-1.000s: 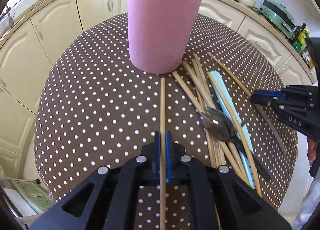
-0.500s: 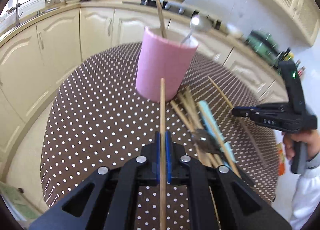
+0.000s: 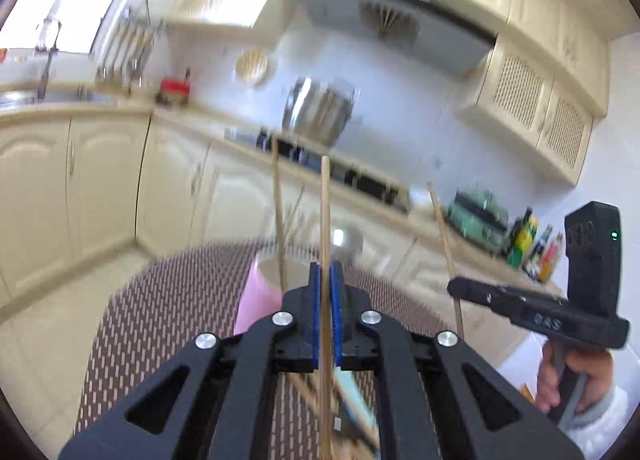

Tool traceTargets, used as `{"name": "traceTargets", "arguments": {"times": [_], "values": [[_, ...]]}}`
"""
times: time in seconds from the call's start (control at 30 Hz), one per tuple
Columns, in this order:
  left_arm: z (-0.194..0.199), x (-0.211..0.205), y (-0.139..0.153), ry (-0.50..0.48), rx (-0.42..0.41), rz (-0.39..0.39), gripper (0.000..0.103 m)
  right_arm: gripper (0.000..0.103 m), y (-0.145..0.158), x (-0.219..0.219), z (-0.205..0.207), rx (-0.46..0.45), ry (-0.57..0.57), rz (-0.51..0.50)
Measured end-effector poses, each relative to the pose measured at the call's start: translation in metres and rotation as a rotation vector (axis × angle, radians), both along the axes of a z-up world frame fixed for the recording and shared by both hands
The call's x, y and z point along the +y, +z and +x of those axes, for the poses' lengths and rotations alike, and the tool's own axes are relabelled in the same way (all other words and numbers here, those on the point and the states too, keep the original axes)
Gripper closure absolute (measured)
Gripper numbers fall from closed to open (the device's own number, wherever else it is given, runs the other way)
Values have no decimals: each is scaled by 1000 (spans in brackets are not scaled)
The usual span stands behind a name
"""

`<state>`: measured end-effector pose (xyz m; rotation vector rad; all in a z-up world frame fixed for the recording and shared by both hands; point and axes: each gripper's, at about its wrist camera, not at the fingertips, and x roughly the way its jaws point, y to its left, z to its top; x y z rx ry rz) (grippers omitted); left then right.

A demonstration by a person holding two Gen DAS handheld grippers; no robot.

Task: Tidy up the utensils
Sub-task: 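Lift both held chopsticks up over the pink cup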

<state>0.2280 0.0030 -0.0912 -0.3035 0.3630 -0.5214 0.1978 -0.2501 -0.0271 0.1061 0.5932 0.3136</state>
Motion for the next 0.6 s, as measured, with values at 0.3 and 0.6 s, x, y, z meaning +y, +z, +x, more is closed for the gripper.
{"name": "traceTargets", "arguments": {"times": [0.3, 0.6], "values": [[29, -28, 30, 116, -236, -92, 98, 96, 36, 14, 36, -217, -30, 154], [64, -44, 42, 211, -320, -81, 98, 96, 43, 36, 79, -335, -52, 187]]}}
